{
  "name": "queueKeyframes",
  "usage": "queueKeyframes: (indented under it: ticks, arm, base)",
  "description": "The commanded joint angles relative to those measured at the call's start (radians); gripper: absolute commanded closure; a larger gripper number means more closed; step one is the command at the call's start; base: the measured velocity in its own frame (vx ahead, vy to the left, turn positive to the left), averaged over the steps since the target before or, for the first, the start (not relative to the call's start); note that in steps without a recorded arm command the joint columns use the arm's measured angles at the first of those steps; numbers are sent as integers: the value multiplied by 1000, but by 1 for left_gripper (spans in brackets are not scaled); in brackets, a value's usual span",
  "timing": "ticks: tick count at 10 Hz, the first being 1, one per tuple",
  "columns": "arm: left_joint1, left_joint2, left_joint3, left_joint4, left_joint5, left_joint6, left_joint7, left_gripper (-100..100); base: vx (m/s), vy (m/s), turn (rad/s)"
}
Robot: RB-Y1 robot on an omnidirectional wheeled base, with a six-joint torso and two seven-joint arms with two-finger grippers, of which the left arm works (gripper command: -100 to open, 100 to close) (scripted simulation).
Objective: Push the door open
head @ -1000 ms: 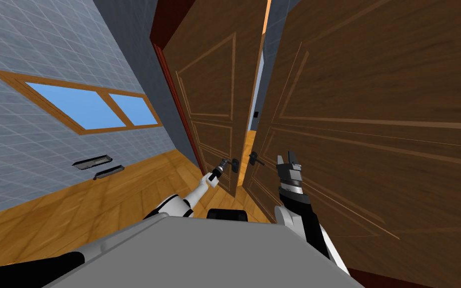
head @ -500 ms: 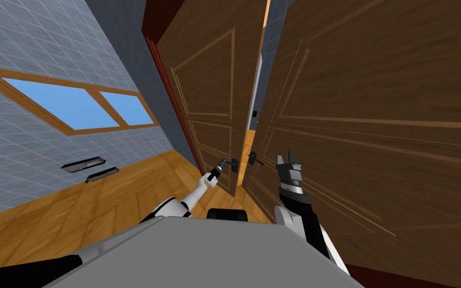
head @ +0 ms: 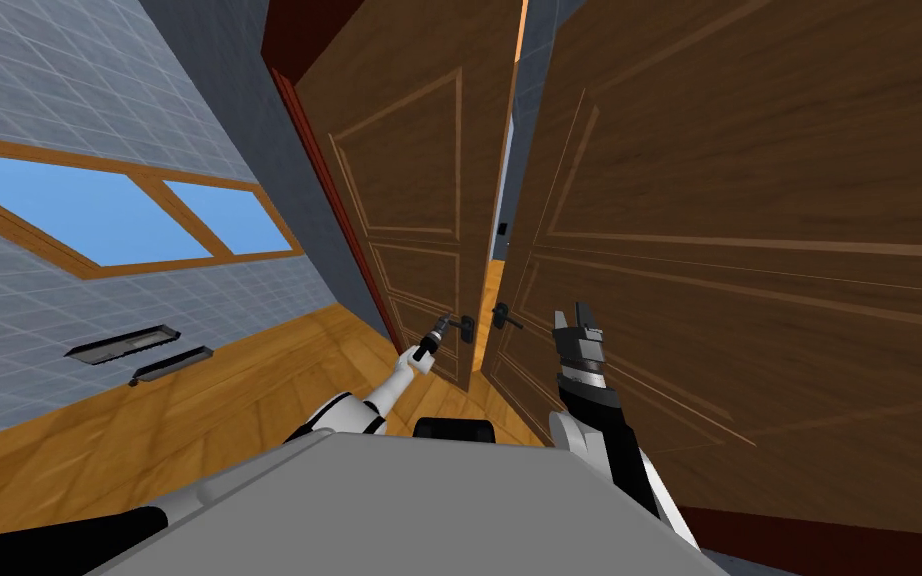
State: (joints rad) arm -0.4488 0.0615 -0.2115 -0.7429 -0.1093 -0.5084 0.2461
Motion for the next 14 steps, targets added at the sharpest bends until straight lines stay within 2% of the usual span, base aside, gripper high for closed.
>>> queueKeyframes:
  ticks: [1, 2, 4, 5, 7, 8, 9, 10, 11, 12, 13, 14]
  arm:
    - [-4, 27, 22, -50, 6, 14, -2, 100]
    - [-4, 27, 22, -23, 6, 14, -2, 100]
    - [-4, 27, 22, -52, 6, 14, -2, 100]
    - [-4, 27, 22, -52, 6, 14, -2, 100]
    - [-4, 30, 72, -51, 19, 10, -37, 100]
    - [-4, 30, 78, -51, 19, 10, -37, 100]
    - [-4, 31, 105, -51, 26, 9, -55, 100]
    - [-4, 31, 105, -51, 26, 9, -55, 100]
    - [-4, 32, 135, -51, 33, 7, -74, 100]
    - [-4, 32, 135, -51, 33, 7, -74, 100]
    - [-4, 33, 163, -51, 41, 5, -94, 100]
    - [-4, 33, 166, -51, 41, 5, -94, 100]
  base:
    - [10, 21, -58]
    - [17, 13, 9]
    - [7, 2, 7]
    - [-7, 0, 13]
    - [11, 14, -156]
    - [21, 34, -88]
    - [28, 25, -128]
    - [23, 12, -54]
    - [23, 11, -139]
    - [15, 16, -70]
    - [25, 20, -120]
    - [26, 21, -70]
